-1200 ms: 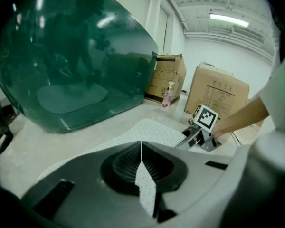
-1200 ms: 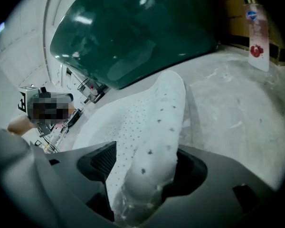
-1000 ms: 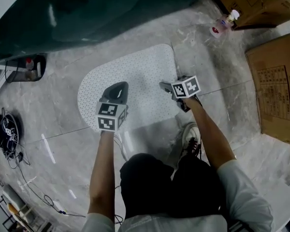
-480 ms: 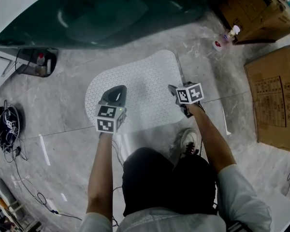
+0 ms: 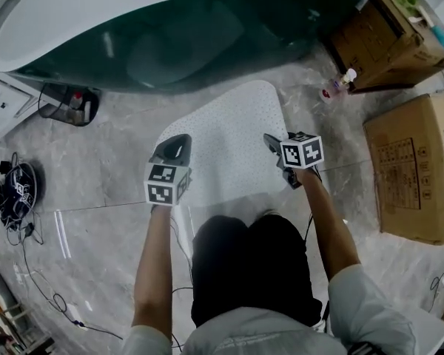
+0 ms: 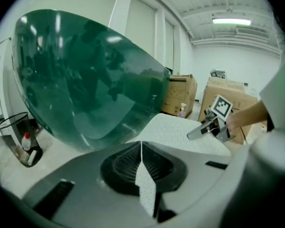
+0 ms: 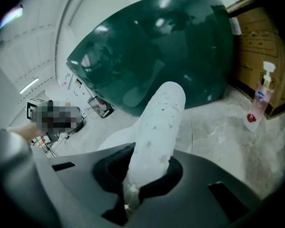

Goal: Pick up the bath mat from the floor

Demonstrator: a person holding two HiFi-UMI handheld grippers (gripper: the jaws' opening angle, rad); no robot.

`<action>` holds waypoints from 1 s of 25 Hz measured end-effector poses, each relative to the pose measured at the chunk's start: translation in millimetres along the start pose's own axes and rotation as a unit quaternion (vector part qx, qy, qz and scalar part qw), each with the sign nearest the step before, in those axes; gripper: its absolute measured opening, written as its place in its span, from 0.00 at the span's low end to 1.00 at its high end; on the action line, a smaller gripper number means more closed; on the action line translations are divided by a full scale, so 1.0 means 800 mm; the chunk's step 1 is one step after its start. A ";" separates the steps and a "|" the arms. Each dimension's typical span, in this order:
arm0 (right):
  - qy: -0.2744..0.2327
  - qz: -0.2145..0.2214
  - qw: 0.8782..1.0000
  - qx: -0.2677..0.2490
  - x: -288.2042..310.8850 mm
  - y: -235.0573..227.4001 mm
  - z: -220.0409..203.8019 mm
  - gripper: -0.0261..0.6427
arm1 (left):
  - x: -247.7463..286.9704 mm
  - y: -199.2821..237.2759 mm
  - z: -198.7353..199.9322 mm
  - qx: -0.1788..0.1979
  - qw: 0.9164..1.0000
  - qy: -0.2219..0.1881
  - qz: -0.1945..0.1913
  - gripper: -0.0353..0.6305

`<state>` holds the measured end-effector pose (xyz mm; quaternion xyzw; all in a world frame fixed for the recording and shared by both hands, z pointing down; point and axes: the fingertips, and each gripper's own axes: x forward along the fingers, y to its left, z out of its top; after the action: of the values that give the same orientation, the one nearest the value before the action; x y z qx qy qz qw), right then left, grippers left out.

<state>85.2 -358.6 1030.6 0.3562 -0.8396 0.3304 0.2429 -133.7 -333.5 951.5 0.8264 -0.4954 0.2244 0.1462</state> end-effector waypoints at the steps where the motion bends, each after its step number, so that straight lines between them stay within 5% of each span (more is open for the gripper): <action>1: 0.004 0.001 1.000 -0.001 -0.008 0.003 0.009 0.09 | -0.007 -0.002 0.010 -0.001 1.000 0.003 0.002 0.08; 10: 0.038 0.000 0.999 -0.001 -0.124 0.083 0.103 0.09 | -0.120 -0.019 0.108 -0.054 0.997 0.043 0.015 0.08; 25: 0.021 -0.059 0.997 -0.037 -0.430 0.267 0.320 0.09 | -0.361 -0.021 0.422 -0.047 0.998 0.022 0.019 0.08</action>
<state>94.9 -281.9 557.9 0.3891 -0.8235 0.2913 0.2925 -160.6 -265.3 512.9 0.8037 -0.5178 0.2218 0.1916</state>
